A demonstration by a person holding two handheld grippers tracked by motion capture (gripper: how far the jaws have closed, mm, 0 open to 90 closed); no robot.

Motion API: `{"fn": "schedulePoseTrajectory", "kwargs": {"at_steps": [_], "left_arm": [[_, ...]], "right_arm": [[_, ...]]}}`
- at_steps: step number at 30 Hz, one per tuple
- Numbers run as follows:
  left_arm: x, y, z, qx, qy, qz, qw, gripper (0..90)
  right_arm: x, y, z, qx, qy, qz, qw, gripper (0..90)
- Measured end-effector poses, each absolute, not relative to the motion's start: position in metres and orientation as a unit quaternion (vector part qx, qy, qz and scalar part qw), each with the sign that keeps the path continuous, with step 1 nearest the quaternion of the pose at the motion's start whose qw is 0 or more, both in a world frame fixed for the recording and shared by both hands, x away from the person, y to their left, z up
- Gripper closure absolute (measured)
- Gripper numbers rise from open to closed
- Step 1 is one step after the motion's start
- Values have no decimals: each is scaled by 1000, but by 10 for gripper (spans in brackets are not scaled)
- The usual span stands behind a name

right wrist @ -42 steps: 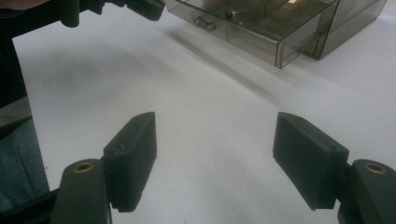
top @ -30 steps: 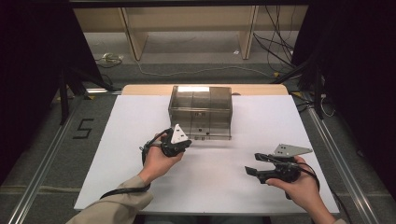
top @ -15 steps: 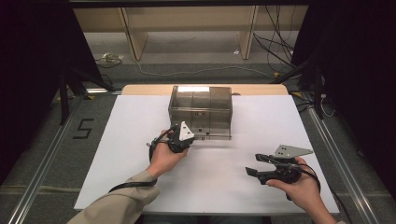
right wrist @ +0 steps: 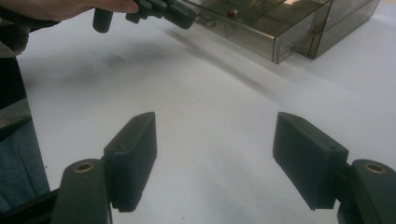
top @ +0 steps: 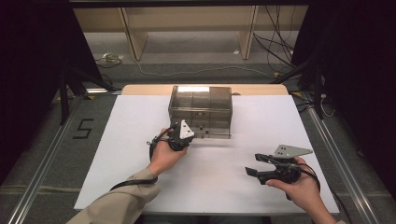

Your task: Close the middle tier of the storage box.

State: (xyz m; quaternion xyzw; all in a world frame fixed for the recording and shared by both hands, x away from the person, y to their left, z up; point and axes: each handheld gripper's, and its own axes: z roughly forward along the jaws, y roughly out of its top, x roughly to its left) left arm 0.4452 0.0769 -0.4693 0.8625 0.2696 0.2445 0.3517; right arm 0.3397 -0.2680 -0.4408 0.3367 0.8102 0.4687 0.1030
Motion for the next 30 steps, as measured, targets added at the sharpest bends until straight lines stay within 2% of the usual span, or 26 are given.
{"fn": "schedulePoseTrajectory", "kwargs": {"at_steps": [30], "left_arm": [[461, 75, -468, 859, 275, 254, 349, 896]], "right_arm": [[340, -268, -441, 336, 811, 468, 103, 312]]}}
